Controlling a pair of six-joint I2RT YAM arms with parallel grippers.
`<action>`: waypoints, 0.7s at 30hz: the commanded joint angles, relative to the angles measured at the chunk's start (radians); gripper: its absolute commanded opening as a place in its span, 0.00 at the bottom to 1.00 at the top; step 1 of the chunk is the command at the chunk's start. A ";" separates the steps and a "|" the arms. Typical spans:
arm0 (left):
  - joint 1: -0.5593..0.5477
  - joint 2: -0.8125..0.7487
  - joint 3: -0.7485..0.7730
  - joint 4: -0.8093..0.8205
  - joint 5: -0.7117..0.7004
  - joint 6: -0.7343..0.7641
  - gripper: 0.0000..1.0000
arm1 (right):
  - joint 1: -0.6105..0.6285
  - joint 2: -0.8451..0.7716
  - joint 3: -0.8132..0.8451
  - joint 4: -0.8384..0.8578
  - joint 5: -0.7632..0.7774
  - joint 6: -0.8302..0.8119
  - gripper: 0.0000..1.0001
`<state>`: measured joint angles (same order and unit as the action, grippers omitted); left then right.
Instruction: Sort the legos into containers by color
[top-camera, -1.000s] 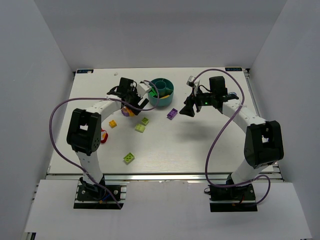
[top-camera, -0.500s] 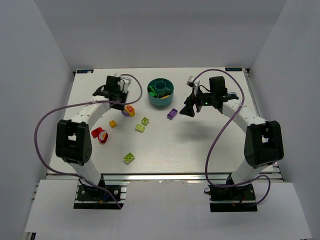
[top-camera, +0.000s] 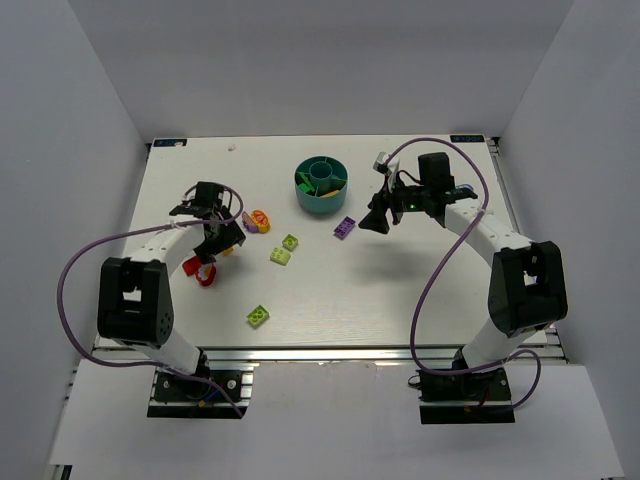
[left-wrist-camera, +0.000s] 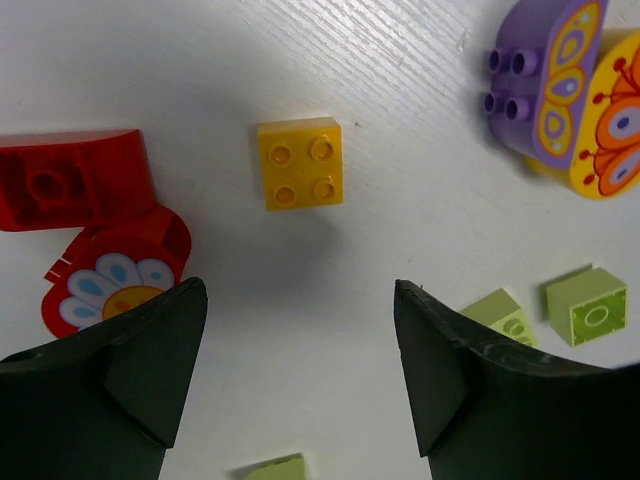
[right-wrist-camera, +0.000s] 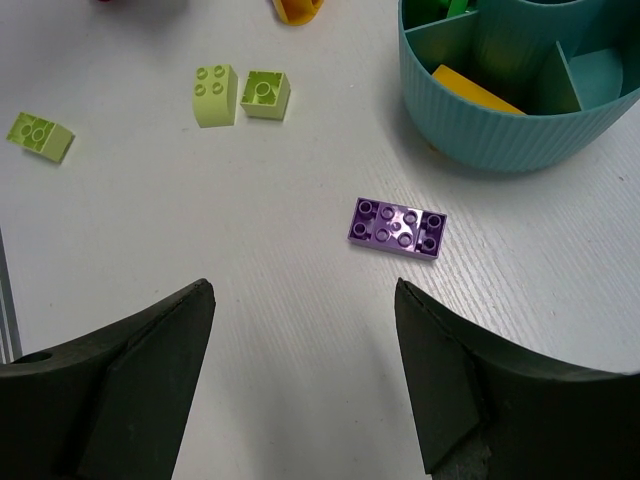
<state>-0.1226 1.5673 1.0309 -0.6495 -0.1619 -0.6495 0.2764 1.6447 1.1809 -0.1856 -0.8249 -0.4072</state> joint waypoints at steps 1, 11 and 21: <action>-0.003 0.017 0.017 0.037 -0.025 -0.122 0.85 | 0.007 -0.022 0.006 -0.008 -0.011 0.007 0.78; -0.002 0.152 0.098 0.077 -0.065 -0.093 0.80 | 0.006 -0.028 -0.013 0.000 -0.010 0.010 0.78; -0.002 0.231 0.159 0.056 -0.136 -0.079 0.62 | 0.006 -0.031 -0.017 0.002 -0.002 0.011 0.78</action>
<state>-0.1226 1.8145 1.1568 -0.5911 -0.2535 -0.7330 0.2771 1.6447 1.1790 -0.1852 -0.8246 -0.4004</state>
